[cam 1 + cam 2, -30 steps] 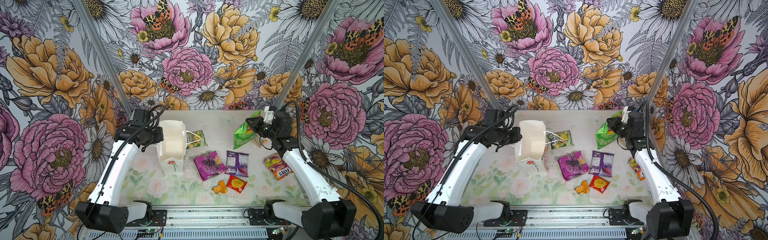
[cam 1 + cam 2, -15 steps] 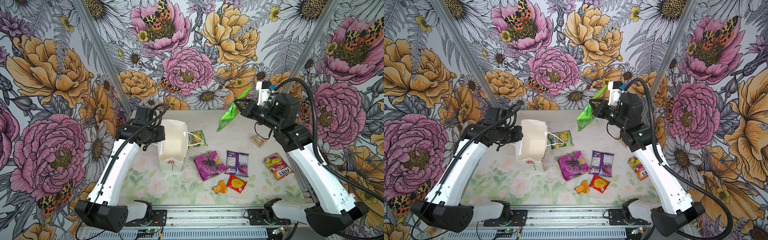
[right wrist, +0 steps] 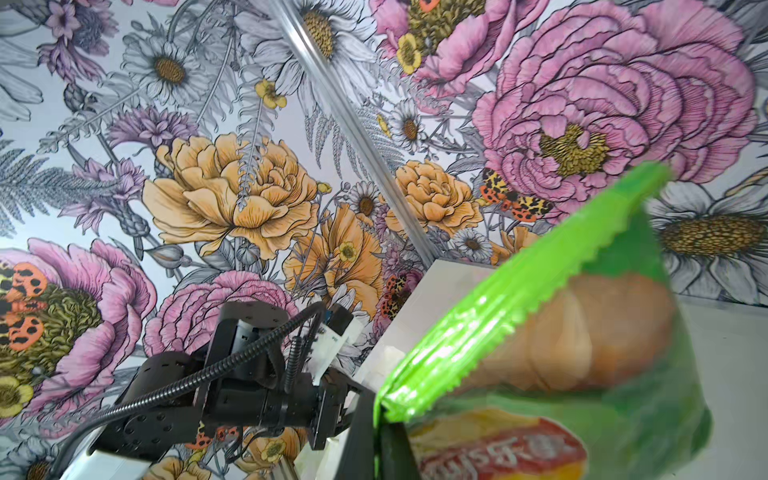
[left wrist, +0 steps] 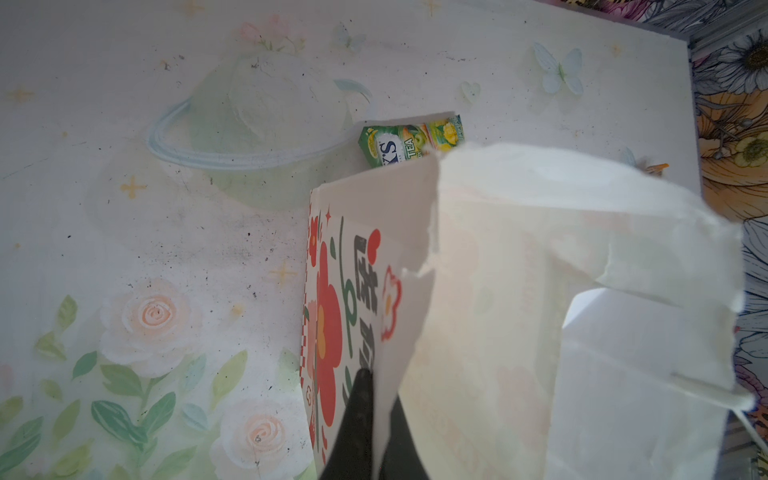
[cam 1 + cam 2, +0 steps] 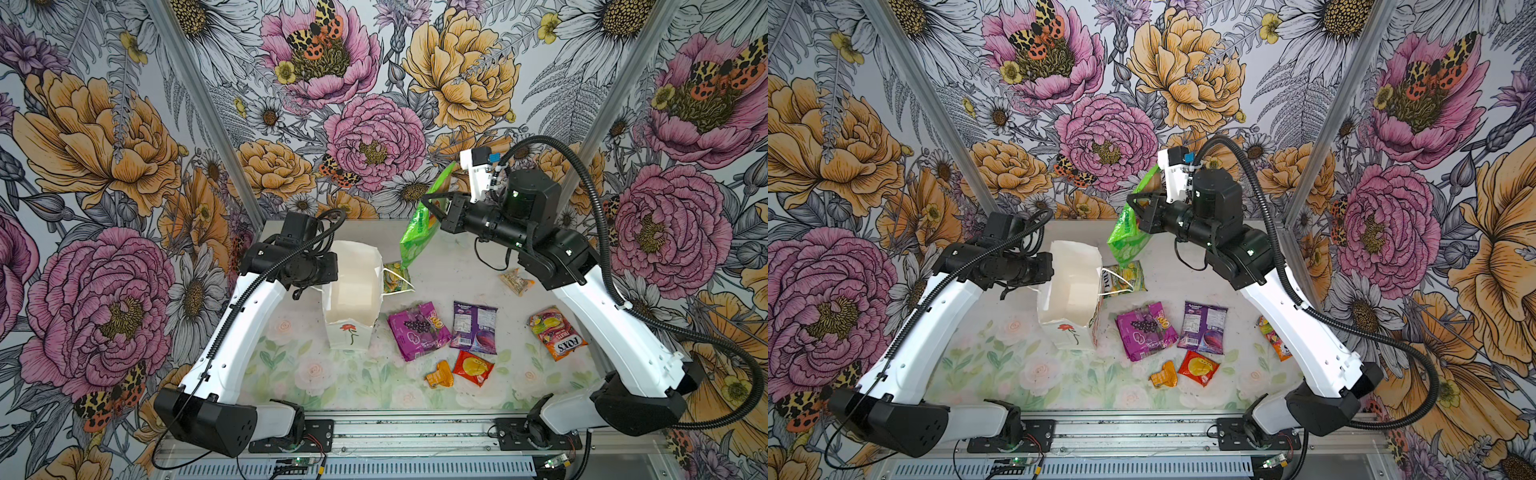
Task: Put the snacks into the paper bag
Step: 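Lift the green Lay's bag up with the right gripper, then carry the Lay's bag over the paper bag and lower it inside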
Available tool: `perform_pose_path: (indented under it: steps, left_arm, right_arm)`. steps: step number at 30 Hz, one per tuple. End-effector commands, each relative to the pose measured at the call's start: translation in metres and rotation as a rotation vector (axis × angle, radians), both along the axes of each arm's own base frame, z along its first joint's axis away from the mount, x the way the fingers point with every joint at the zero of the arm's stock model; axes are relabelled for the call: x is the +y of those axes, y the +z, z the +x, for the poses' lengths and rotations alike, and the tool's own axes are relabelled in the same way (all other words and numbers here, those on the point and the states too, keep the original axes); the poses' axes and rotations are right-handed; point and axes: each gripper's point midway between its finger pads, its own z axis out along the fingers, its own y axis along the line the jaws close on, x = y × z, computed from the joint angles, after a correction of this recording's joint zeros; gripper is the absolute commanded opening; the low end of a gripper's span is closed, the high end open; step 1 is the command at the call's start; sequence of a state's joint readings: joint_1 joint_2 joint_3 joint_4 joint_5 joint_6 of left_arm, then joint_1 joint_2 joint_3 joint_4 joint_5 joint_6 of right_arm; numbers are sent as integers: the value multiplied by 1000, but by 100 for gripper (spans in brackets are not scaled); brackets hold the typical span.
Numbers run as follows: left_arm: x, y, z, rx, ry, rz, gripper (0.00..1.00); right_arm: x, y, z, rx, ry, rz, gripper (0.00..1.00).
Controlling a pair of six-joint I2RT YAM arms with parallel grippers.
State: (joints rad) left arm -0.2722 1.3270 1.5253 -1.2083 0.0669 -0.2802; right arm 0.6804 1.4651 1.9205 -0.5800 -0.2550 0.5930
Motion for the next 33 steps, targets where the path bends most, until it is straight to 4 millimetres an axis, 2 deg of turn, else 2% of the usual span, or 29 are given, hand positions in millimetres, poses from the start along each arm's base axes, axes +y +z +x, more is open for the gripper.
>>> perform_pose_path:
  steps: [1,6,7,12,25,30,33]
  left_arm:
    - [-5,10,3,-26,-22,-1,0]
    - [-9,10,3,-23,-34,-12,0]
    - [-9,9,4,-20,-39,-12,0]
    - [-12,9,7,-17,-44,-19,0]
    - [-21,16,12,-23,-62,-63,0]
    - [-19,20,12,-31,-58,-82,0]
    - [-17,22,12,-38,-50,-95,0]
  right_arm:
    - [16,21,-12,-68,44,8,0]
    - [40,33,-25,-101,112,8,0]
    - [52,33,-36,-106,152,5,0]
    - [74,30,-47,-107,225,-24,0]
    - [110,-2,-57,-52,302,-83,0]
    - [121,-25,-55,-9,311,-119,0]
    - [124,-45,-46,20,272,-158,0]
